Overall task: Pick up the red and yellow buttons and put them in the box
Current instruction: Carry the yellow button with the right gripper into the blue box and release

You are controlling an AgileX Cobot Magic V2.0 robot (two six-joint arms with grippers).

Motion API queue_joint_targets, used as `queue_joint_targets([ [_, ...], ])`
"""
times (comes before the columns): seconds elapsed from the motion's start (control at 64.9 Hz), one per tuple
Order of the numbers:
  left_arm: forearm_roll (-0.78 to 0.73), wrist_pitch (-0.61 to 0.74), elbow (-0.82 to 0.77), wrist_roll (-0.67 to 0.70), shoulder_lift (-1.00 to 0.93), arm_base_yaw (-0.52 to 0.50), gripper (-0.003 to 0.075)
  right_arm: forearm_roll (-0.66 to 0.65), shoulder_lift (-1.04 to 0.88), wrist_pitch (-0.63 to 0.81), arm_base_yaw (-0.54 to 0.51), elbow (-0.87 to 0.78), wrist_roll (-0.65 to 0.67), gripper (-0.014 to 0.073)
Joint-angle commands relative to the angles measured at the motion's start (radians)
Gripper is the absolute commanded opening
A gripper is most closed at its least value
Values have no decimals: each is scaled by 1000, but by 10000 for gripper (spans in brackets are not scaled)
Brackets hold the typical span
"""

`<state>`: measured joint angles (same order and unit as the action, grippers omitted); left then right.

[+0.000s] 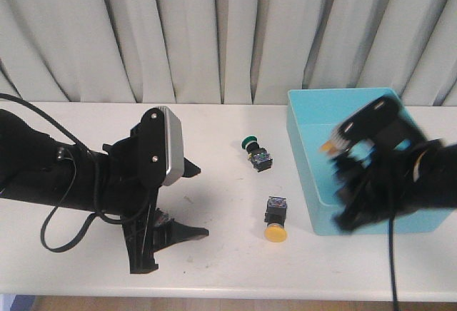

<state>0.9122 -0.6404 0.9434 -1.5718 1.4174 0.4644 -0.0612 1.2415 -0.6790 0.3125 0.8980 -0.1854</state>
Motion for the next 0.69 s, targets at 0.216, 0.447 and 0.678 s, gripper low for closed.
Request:
queue_joint_targets([
  [0.216,25,44,26,35,-27,3,577,24,246,-95,-241,284,110,216],
  [0.447,25,42,26,35,-27,3,577,35,513,-127,-240,479,111,220],
  [0.678,25,39,26,35,-27,3,577,32,762,-196,-240,699,112,224],
])
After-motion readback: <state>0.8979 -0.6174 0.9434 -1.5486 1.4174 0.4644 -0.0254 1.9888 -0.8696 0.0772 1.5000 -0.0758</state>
